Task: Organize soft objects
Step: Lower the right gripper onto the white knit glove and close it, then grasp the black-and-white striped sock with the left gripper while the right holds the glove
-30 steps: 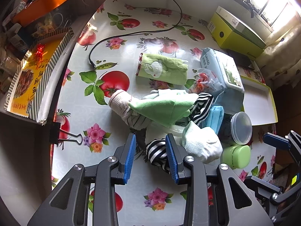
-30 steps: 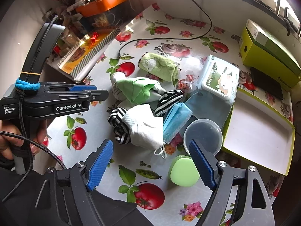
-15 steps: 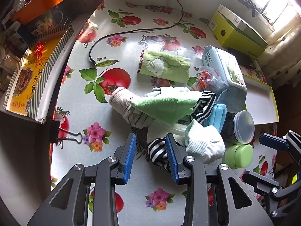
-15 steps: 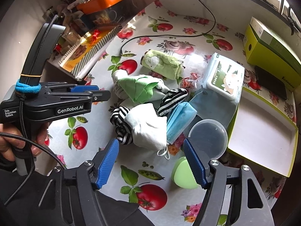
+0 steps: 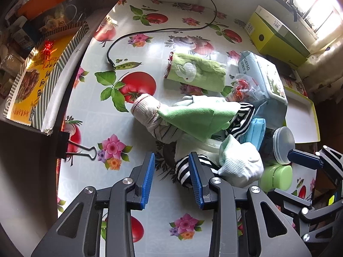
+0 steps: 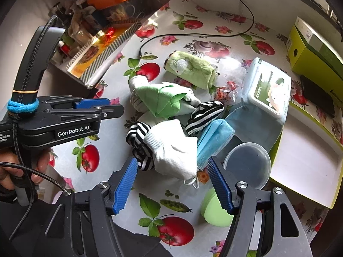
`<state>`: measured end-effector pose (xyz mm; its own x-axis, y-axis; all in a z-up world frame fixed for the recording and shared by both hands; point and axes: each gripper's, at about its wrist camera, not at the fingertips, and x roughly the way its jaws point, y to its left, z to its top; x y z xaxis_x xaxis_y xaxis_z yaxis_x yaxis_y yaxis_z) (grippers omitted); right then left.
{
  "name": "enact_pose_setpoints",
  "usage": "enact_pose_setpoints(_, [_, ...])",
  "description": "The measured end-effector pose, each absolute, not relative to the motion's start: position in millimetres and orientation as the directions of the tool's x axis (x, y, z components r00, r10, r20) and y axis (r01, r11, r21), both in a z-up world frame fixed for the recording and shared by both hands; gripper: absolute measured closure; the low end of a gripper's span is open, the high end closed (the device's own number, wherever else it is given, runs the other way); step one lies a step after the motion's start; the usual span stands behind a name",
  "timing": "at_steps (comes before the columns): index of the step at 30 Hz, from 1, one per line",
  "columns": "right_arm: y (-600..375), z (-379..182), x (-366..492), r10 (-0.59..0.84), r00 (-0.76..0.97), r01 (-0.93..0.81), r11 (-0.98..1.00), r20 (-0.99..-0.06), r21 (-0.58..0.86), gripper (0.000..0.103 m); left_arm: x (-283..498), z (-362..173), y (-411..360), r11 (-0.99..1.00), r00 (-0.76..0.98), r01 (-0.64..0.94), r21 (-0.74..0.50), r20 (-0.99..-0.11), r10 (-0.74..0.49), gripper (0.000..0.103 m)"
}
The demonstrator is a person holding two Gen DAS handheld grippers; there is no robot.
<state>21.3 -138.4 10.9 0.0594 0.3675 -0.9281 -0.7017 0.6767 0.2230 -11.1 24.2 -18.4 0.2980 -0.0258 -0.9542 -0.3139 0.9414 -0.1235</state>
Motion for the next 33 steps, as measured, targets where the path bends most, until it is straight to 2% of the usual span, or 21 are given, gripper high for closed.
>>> enact_pose_setpoints(16, [-117,-21,31,0.298,0.011,-0.725,0.660,-0.955,0.198,0.036,-13,-28,43,0.917,0.300,-0.353,-0.187,-0.951,-0.078,0.069])
enact_pose_setpoints(19, [-112,-30,31,0.279,-0.019,-0.733,0.649,-0.960,0.203,0.046,-14,-29,45,0.911,0.302,-0.356,-0.209,-0.948,-0.099,0.069])
enact_pose_setpoints(21, [-109,-35,31,0.262,-0.032,-0.736,0.646,-0.964,0.200,0.059,-15,-31,46,0.907,0.303,-0.357,-0.224,-0.946,-0.114,0.069])
enact_pose_setpoints(24, [-108,-40,31,0.253,-0.047,-0.737,0.644,-0.966,0.204,0.072,-15,-32,47,0.901,0.303,-0.358,-0.245,-0.943,-0.136,0.069])
enact_pose_setpoints(27, [-110,-40,31,0.260,-0.047,-0.736,0.644,-0.964,0.209,0.079,-15,-34,46,0.895,0.301,-0.357,-0.266,-0.940,-0.159,0.069])
enact_pose_setpoints(33, [-116,-25,31,0.302,-0.036,-0.727,0.647,-0.953,0.232,0.081,-15,-34,41,0.888,0.306,-0.342,-0.306,-0.930,-0.203,0.069])
